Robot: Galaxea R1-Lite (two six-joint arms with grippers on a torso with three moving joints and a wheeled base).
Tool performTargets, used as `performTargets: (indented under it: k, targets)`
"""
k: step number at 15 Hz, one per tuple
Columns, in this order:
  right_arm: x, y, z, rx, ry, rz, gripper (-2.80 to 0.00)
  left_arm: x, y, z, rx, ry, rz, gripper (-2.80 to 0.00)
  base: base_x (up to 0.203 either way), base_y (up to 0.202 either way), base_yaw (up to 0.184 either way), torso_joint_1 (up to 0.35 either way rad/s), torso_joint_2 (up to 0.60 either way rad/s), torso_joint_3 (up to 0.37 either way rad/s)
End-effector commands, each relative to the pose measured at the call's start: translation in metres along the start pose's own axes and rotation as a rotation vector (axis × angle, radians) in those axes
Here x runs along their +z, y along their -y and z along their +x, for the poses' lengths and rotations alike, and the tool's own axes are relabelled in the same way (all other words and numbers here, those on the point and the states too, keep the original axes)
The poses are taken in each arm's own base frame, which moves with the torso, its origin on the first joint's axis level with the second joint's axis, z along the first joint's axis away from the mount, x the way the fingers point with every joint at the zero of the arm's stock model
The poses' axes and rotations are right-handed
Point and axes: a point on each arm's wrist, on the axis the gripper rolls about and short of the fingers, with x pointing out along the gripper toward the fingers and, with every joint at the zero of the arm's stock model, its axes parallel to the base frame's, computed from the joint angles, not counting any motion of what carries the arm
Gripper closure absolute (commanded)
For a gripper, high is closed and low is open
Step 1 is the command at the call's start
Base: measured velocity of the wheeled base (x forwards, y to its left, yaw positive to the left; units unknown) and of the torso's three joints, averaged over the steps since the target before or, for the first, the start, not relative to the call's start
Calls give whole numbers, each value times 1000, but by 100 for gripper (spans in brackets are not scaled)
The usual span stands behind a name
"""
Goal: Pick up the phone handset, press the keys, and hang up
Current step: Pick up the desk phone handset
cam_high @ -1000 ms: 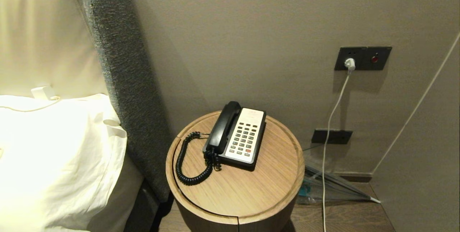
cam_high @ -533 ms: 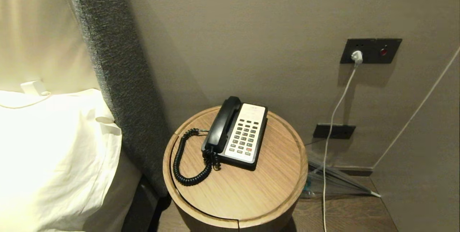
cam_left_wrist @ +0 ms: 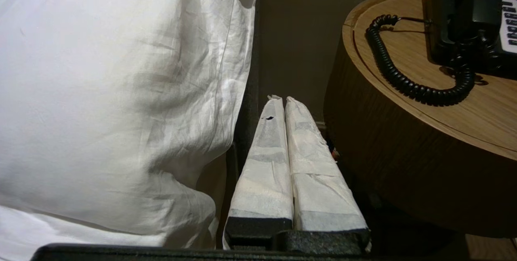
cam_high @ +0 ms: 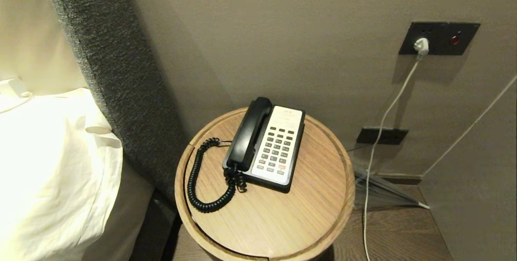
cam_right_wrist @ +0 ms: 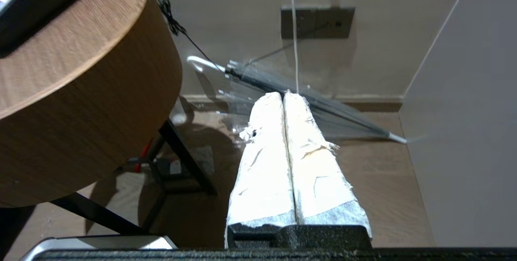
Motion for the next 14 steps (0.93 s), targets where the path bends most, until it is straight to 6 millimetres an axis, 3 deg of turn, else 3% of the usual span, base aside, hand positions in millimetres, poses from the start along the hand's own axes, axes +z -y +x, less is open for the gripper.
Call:
performTargets:
  k: [1,14]
  targets:
    - [0,0,0,0,-1,0,0,-11,0,2,1,-40,0,0,0,0,0,2,1,-200]
    - [0,0,0,0,-1,0,0,-11,0,2,1,-41,-2,0,0,0,0,2,2,-197]
